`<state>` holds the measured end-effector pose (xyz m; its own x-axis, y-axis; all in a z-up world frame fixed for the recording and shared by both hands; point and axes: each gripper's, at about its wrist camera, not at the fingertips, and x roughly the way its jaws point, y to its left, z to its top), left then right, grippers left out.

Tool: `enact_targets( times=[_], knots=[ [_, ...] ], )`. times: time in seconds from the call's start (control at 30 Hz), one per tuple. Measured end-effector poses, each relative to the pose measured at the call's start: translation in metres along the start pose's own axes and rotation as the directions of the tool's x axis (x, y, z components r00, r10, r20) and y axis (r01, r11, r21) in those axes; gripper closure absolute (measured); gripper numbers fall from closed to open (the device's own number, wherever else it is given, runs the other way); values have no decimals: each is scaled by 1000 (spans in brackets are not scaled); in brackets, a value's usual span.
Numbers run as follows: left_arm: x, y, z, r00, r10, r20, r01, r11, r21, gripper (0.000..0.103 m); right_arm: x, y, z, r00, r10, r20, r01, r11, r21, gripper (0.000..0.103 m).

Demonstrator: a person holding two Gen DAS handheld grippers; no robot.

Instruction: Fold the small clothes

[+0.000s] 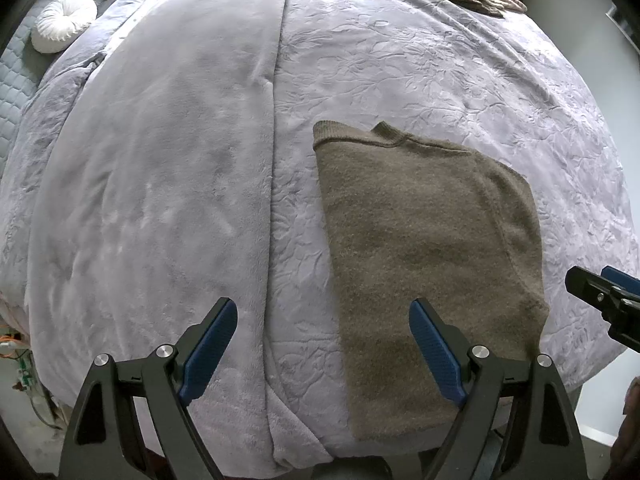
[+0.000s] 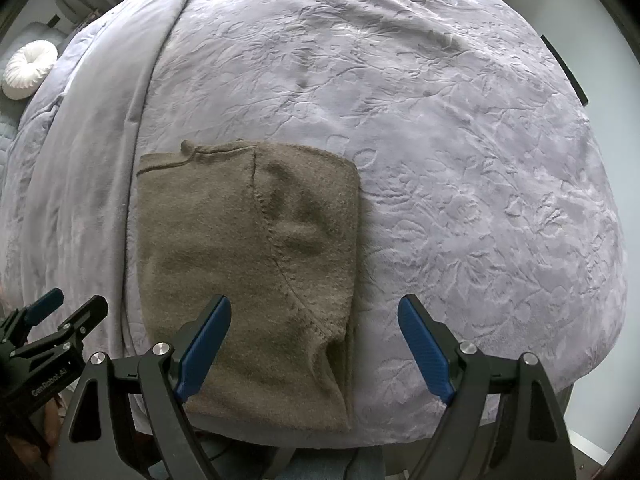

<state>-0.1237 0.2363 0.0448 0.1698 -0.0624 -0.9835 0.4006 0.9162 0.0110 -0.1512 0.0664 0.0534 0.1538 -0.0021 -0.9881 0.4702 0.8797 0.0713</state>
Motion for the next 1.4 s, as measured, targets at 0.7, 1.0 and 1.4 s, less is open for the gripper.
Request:
enact_targets(
  times=[0.7, 1.0, 1.4],
  knots=[
    [-3, -3, -5, 1000, 21, 5, -21, 1000, 13, 14, -3, 7, -2, 999, -49, 11, 49, 999, -24, 15],
    [-4, -8, -7, 1000, 29, 11, -29, 1000, 4, 14, -3, 8, -2, 999, -53, 12, 53, 998, -25, 15],
    [-4, -8, -7, 999, 38, 5, -38, 999, 2, 14, -3, 9, -3, 999, -51, 10, 52, 998, -28, 15]
  ],
)
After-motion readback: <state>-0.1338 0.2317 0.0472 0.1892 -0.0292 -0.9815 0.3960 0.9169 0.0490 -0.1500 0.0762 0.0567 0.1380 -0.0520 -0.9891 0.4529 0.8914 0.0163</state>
